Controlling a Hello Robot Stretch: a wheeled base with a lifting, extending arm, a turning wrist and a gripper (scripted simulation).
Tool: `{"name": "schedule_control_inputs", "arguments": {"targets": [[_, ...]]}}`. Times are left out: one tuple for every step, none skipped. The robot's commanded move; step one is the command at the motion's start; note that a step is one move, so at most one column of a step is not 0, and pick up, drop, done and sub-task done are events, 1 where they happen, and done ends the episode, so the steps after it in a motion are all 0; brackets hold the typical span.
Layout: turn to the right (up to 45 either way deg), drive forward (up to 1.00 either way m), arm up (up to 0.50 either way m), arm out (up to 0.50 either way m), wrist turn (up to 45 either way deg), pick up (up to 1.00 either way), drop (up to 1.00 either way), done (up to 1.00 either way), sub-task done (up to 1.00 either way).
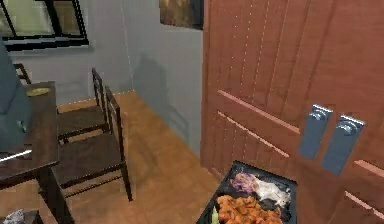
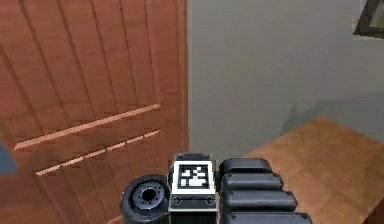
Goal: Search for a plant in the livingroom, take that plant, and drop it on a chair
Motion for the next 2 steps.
{"name": "schedule_control_inputs", "arguments": {"targets": [[-24.0,0.00,0.00,0.00,0.0,0.00,0.00,0.00,0.00],[0.0,0.35,0.00,0.00,0.0,0.00,0.00,0.00,0.00]]}}
